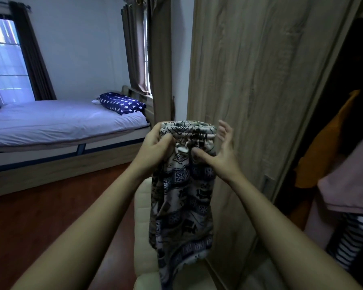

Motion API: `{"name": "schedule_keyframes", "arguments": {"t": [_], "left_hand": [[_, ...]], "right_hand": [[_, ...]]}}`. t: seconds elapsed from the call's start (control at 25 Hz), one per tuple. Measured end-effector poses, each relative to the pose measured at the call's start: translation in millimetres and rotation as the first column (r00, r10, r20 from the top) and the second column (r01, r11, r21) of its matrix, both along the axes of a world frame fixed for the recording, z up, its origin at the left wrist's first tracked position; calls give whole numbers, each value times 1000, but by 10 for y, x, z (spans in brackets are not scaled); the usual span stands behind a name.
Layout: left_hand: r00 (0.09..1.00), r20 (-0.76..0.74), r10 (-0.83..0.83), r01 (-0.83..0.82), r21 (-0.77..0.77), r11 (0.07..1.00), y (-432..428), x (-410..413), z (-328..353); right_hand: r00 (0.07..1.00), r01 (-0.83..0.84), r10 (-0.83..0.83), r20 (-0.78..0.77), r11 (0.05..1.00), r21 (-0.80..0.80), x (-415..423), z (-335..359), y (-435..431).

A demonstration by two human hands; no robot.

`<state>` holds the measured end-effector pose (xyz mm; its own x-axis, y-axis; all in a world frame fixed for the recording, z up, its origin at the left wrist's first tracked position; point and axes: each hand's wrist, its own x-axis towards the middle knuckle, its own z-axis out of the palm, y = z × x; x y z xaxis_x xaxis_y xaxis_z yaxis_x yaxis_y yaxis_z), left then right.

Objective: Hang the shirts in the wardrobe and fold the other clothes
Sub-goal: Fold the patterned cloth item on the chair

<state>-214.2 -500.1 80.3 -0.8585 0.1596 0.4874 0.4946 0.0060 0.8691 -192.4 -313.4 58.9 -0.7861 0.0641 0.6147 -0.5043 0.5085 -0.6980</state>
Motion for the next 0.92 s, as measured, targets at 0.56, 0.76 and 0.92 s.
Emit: {"name": "schedule_keyframes", "arguments": {"t": [0.56, 0.76, 0.92], "left_hand": [[887, -457, -72, -362, -783, 506, -159, -142, -3], [919, -363, -152, -273, -867, 417, -22, -129, 15], [836, -476, -274, -309, -820, 482, -47, -73, -284]], "right_hand": [[1000, -8, 28, -12, 631, 776, 31, 283, 213], [998, 50, -14, -57, 714, 699, 107, 210, 261], [1000, 5, -2, -6, 758, 653, 184, 84, 331]]}}
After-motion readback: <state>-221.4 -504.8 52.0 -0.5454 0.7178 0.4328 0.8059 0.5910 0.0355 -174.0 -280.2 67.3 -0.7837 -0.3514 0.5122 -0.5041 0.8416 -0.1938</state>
